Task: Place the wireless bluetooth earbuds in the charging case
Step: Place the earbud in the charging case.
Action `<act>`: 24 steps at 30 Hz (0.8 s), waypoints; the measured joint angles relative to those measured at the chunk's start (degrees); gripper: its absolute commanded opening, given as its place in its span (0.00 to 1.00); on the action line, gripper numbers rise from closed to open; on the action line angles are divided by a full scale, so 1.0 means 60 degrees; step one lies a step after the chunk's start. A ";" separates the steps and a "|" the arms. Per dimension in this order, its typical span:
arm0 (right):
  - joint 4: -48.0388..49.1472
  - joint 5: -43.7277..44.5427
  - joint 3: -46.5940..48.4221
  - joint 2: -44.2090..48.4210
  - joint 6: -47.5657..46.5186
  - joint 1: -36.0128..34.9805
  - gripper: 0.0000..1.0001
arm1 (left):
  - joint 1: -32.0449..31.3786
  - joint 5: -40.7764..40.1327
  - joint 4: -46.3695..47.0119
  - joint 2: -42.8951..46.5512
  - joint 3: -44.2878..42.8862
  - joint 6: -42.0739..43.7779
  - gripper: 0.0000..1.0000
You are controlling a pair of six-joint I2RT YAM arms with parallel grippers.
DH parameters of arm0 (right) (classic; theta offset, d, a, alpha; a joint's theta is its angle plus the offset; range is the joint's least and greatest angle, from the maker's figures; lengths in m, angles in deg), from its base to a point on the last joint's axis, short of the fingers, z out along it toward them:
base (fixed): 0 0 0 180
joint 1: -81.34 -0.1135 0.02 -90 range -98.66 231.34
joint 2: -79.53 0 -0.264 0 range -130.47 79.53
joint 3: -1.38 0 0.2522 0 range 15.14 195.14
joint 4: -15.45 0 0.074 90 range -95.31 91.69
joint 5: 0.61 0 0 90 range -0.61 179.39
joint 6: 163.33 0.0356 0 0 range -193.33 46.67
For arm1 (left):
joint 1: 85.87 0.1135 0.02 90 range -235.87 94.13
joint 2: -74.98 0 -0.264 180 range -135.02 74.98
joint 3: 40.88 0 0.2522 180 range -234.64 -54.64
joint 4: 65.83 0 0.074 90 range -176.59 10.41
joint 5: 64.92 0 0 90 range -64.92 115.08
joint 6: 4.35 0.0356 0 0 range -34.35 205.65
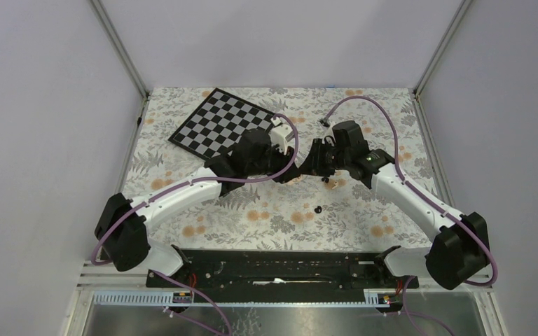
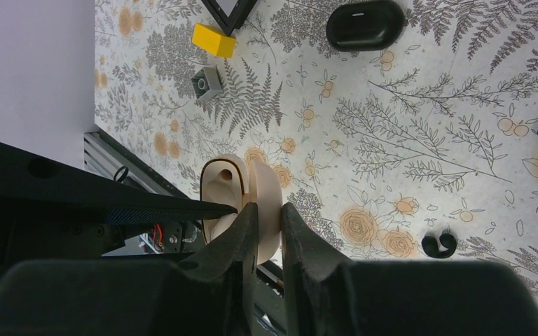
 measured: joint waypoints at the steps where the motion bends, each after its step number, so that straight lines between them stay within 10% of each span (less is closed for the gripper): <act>1: 0.0000 0.0000 0.0000 0.0011 0.0000 0.0018 0.00 | 0.0000 -0.0004 0.0029 0.0000 0.0000 0.0000 0.25; 24: 0.0499 -0.0415 -0.0448 0.0200 0.0568 0.0357 0.00 | 0.0000 -0.0219 0.1177 0.0590 0.0958 -0.0178 0.25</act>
